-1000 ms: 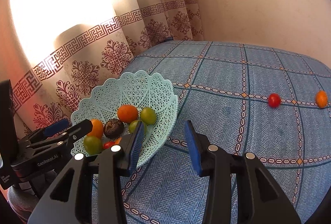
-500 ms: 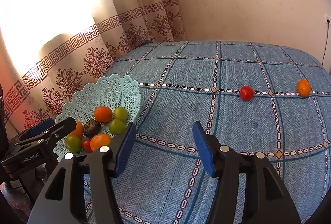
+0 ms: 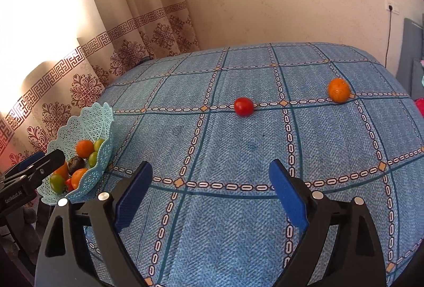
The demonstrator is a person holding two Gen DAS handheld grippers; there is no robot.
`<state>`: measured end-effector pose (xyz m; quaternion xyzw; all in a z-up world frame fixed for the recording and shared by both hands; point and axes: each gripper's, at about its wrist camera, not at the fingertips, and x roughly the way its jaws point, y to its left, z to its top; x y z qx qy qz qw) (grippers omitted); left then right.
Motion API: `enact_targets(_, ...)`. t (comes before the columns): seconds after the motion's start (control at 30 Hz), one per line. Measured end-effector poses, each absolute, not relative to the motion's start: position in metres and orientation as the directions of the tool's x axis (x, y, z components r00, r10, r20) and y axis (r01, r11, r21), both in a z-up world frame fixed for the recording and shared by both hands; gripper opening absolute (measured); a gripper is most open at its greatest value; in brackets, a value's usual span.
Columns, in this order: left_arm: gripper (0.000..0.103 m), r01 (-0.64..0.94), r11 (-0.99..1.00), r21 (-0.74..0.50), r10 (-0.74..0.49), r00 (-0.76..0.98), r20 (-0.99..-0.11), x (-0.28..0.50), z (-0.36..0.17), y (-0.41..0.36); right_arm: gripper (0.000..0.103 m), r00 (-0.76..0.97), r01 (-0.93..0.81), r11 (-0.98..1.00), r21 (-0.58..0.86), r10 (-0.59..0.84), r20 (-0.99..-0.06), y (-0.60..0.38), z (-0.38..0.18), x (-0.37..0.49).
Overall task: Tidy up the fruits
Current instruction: 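Move both tools toward the last red tomato and orange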
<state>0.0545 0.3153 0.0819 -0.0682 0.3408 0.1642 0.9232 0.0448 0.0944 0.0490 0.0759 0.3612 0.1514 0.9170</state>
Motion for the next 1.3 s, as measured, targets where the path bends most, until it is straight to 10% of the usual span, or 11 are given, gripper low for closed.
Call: enact_targets(1.3, 0.1, -0.115, 0.992, 0.042, 0.109, 0.669, -0.735, 0.227, 0.035, 0.183, 0.089, 0.744, 0.134, 0.966, 0.22, 0.049, -0.666, -0.04, 0.014, 0.08)
